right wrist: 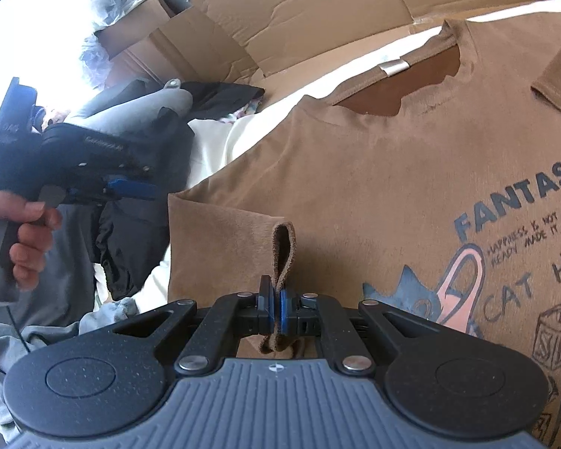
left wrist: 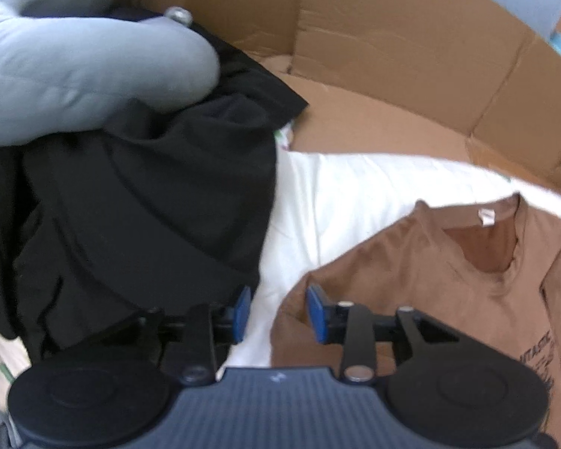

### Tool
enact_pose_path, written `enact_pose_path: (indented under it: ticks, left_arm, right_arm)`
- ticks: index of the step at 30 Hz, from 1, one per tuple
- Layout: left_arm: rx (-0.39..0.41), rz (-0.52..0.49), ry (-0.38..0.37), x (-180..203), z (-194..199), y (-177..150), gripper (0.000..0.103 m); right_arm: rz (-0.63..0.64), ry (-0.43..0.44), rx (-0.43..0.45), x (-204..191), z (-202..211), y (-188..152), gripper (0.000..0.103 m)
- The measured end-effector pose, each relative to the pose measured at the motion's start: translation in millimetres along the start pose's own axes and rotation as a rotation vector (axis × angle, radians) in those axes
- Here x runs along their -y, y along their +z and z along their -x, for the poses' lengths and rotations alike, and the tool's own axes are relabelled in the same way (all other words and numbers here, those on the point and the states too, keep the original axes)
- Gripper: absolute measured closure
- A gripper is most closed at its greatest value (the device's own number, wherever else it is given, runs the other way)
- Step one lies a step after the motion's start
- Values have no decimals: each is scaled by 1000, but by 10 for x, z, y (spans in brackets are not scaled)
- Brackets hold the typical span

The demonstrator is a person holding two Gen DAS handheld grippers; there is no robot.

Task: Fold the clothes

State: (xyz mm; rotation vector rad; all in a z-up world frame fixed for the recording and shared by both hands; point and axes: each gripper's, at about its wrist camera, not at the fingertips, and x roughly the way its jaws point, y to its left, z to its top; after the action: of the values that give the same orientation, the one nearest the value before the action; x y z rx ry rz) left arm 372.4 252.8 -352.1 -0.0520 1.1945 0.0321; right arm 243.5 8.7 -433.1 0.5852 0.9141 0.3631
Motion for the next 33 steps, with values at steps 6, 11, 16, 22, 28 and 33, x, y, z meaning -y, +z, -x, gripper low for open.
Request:
enact_pose_path:
  ticks: [6, 11, 16, 22, 28, 33]
  left_arm:
    - [-110, -5, 15, 5, -223, 5, 94]
    - [-113, 51, 58, -128, -304, 26, 95]
    - [-102, 81, 64, -152, -377, 17, 93]
    - [-17, 151, 48, -265, -103, 36, 91]
    - [-5, 98, 0, -190, 217, -151, 91]
    - [-66, 29, -32, -18, 104, -377, 93]
  right_arm:
    - [1, 2, 5, -1, 10, 41, 102]
    - [21, 20, 16, -60, 50, 112, 103]
    - [28, 0, 2, -45, 30, 151, 103]
    - [-34, -15, -33, 136, -64, 134, 102]
    - [-88, -14, -27, 256, -86, 203, 100]
    - [-111, -23, -26, 330, -115, 263, 100]
